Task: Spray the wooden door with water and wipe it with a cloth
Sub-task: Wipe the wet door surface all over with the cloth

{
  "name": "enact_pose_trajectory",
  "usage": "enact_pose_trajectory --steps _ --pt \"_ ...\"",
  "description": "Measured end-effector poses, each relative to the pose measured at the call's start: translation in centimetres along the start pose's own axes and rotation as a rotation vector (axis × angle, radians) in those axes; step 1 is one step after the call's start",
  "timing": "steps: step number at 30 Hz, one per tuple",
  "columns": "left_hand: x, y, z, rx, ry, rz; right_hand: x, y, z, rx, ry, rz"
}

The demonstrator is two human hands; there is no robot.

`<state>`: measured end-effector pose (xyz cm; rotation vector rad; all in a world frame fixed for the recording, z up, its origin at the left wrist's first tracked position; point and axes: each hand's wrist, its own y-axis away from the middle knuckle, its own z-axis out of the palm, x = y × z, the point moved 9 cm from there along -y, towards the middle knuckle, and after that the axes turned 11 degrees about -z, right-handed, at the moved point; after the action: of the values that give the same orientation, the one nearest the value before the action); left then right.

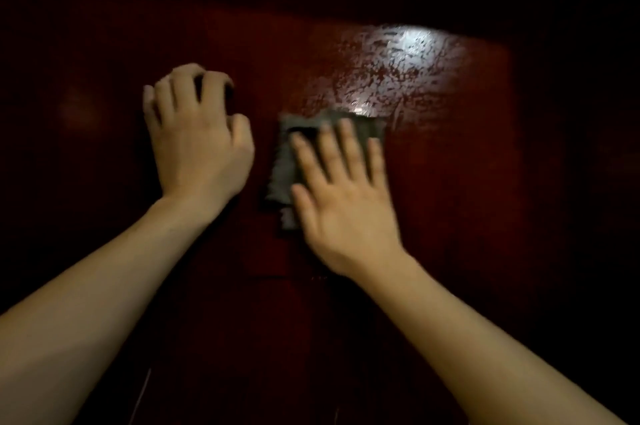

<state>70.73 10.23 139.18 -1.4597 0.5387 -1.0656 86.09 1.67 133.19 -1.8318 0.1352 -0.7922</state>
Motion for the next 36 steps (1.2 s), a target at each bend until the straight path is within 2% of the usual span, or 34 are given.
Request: enact_pose_trajectory --steps 2,5,9,12,14,16,18,19,20,23,24,27,29,32,36 --pt "0.2 -0.8 -0.3 0.049 0.018 -0.038 -1.2 -2.1 -0.2 0.003 -0.008 -0.132" --pt "2.3 -0.6 0.9 0.011 -0.003 0.032 2.6 -5.0 -1.1 0.046 0.004 -0.092" --pt "5.3 0.8 2.8 -0.066 -0.045 0.135 12.6 -6.1 -2.3 0.065 -0.011 0.154" --pt "7.2 2.1 4.1 -0.108 -0.149 0.262 21.3 -4.3 -2.9 0.047 -0.013 0.348" --pt "7.4 2.4 4.5 -0.12 -0.172 0.279 26.5 -2.1 -3.2 0.037 -0.052 0.514" --pt "7.3 2.5 4.6 -0.112 -0.184 0.273 29.3 -0.1 -3.3 0.048 -0.108 0.651" --pt "7.1 2.5 4.6 -0.112 -0.185 0.265 28.7 0.2 -3.2 0.077 -0.122 0.717" --pt "7.0 2.4 4.6 -0.116 -0.176 0.254 27.0 -0.4 -3.1 0.088 -0.112 0.688" --pt "7.1 2.3 4.6 -0.122 -0.159 0.238 24.5 -1.4 -3.1 0.098 -0.086 0.585" --pt "7.8 2.5 4.3 -0.122 -0.066 0.169 13.8 -3.9 -2.5 0.079 -0.012 0.034" --pt "8.0 2.5 4.1 -0.107 -0.033 0.141 11.6 -3.8 -2.1 0.049 -0.011 -0.084" --pt "8.8 3.2 3.8 -0.085 0.002 0.084 11.0 -1.6 -1.7 0.005 -0.016 -0.155" --pt "10.8 4.5 4.6 -0.111 -0.032 0.153 13.8 1.1 -1.5 0.012 0.01 -0.087" --pt "14.2 7.2 6.6 -0.16 -0.12 0.32 20.5 7.7 -0.9 0.014 0.016 0.179" --pt "14.7 7.8 6.9 -0.133 -0.132 0.337 25.4 16.1 -0.2 0.01 -0.069 0.485"
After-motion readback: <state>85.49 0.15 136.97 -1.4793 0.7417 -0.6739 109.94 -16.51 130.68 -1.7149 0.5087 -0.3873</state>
